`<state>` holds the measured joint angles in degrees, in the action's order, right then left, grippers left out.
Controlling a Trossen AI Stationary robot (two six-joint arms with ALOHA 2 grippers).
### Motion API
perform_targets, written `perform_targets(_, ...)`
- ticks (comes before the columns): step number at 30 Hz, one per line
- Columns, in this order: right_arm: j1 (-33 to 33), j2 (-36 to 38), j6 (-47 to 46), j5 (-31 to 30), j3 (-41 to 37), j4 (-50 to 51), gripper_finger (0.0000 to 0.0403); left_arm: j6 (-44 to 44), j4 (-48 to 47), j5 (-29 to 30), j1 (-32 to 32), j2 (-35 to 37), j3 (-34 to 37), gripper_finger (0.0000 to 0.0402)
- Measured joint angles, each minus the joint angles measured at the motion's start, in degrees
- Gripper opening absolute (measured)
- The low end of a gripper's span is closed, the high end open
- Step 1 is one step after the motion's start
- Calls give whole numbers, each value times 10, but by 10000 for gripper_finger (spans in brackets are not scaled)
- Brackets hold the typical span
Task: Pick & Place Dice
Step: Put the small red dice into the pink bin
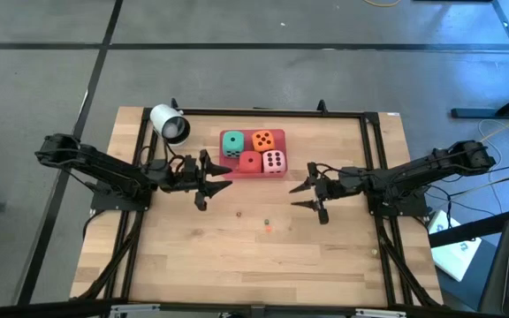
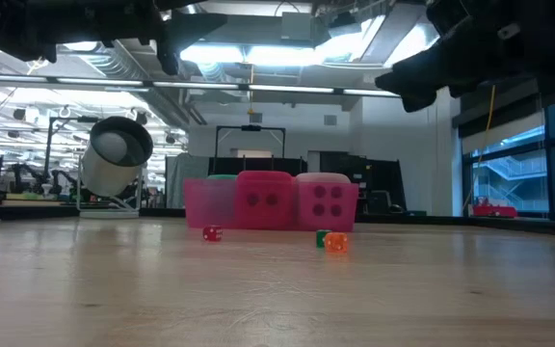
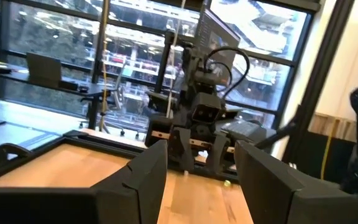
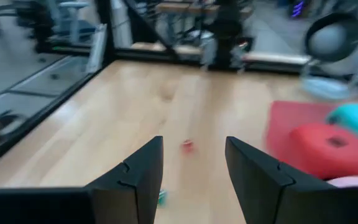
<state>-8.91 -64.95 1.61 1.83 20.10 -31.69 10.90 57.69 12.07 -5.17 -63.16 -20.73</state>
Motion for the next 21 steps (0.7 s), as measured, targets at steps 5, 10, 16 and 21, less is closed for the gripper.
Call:
perform_targets(5,-1,0,-43,36,0,48,174,5,-35,-32,-4,0,0,182)
perform_targets(10,-10,-12,-71,31,1,62,174,5,-95,-18,-21,0,0,182)
perform_targets(16,-26,-83,-77,1,54,78,174,26,-163,12,-45,-9,-1,182)
perform_targets(21,-29,-151,-70,1,98,90,174,50,-254,13,-63,-57,-42,182)
